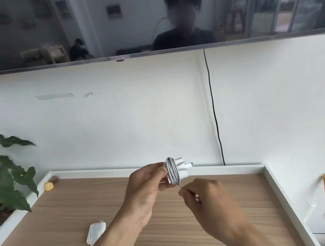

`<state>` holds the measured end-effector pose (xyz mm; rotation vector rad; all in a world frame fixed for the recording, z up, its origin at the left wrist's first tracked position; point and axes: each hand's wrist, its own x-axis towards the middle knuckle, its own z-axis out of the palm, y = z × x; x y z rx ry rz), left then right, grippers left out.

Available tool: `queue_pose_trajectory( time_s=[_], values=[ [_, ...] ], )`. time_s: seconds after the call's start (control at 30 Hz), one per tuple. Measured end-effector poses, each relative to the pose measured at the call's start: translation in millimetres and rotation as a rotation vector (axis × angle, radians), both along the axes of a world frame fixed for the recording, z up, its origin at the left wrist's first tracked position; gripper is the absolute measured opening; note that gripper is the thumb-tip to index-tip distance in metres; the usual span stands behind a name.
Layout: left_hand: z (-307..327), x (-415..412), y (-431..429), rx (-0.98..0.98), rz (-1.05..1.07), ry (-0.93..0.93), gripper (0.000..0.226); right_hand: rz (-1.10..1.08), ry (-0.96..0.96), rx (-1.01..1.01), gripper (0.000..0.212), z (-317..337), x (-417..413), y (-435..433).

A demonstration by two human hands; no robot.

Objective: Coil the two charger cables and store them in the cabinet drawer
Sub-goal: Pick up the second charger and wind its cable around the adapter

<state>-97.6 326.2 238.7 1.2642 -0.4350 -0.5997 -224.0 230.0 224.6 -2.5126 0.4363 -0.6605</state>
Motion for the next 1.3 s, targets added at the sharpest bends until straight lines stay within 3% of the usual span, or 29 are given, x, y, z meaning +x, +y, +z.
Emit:
queue_pose_trajectory(
  time_s=[0.1,0.2,0.3,0.43,0.63,0.8,0.9,1.07,1.3],
  values=[
    [-4,1,0,0.060,0.038,-0.176,0.009,-0.024,0.086,-0.103,0.028,14,-4,-3],
    [-10,3,1,0.202,0.052,-0.478,0.011,-0.032,0.147,-0.159,0.031,29,-7,-12],
    [-12,4,5,0.208,0.053,-0.593,0.017,-0.003,0.177,-0.187,0.033,44,-10,-18],
    [-15,-1,10,0.263,-0.199,-0.696,0.021,0.063,0.126,-0.089,0.020,56,-5,-30],
    [-8,2,18,0.121,-0.375,-0.406,0.029,0.054,0.079,0.397,0.016,45,6,-49],
    [-1,-3,16,-0.054,-0.377,-0.042,0.037,0.038,-0.092,0.640,0.026,14,19,-46],
    [1,-6,11,-0.094,-0.305,0.036,0.028,0.009,-0.224,0.608,0.039,-9,25,-34],
    [2,-9,4,-0.101,-0.164,0.108,0.024,-0.062,-0.375,0.485,0.021,-32,30,-15],
    [-6,11,0,-0.005,0.138,-0.079,0.010,0.032,-0.275,0.189,0.016,-44,16,0]
  ],
)
